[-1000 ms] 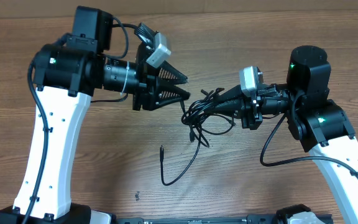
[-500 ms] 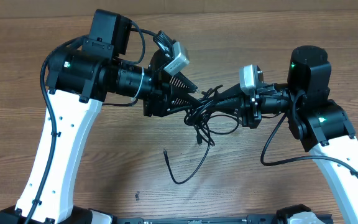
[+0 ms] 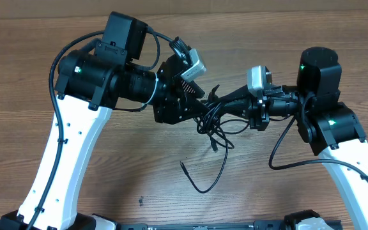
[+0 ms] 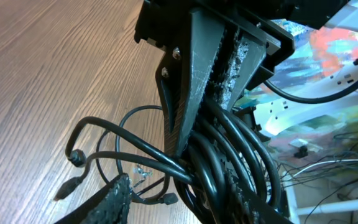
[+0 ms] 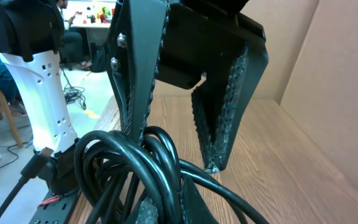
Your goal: Untangle cables
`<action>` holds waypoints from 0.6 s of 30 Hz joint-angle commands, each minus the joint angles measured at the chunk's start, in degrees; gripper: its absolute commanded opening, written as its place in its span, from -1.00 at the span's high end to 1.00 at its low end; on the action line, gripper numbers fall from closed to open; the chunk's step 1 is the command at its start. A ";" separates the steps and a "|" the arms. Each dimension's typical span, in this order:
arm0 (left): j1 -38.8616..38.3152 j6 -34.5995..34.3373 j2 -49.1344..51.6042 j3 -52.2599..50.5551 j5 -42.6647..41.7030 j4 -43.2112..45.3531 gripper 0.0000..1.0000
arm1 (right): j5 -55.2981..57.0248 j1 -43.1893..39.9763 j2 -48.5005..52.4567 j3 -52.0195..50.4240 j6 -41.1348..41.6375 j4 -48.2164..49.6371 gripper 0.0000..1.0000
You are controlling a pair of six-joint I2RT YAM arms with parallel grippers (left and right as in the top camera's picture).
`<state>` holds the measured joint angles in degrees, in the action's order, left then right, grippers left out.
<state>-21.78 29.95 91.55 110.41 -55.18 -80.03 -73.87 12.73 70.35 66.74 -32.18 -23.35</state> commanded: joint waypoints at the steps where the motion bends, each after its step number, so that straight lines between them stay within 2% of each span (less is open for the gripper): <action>1: -2.64 -2.36 3.50 -0.04 0.00 0.57 0.04 | -1.18 0.70 -1.11 0.83 0.83 0.98 0.92; 2: -2.69 -2.43 4.04 -0.04 -0.48 0.55 0.15 | -1.20 0.70 -1.11 0.83 0.83 0.98 0.92; 4: -2.86 -2.80 5.22 -0.04 -1.33 0.57 0.80 | -1.18 0.70 -1.11 0.83 0.83 0.98 0.92; 5: -2.99 -2.82 5.68 -0.04 -1.51 0.55 0.91 | -1.18 0.70 -1.11 0.83 0.83 0.98 0.92; 11: -2.93 -1.70 6.10 -0.04 -1.36 0.72 0.92 | -1.14 0.68 -1.11 0.83 0.83 0.98 0.91; 14: -2.32 -1.75 6.05 -0.04 0.57 0.70 0.91 | 1.11 0.68 -1.11 0.83 2.75 1.05 0.68; 16: -0.48 -2.32 6.05 -0.04 0.57 0.79 0.92 | 4.37 0.68 -1.11 0.83 5.81 1.01 0.14; 18: 1.40 -2.62 6.05 -0.02 0.76 0.81 0.92 | 7.52 0.68 -1.14 0.83 8.83 1.05 -0.25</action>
<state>-22.11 27.35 95.98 110.78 -56.73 -79.07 -68.20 12.36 70.46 66.19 -28.75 -23.57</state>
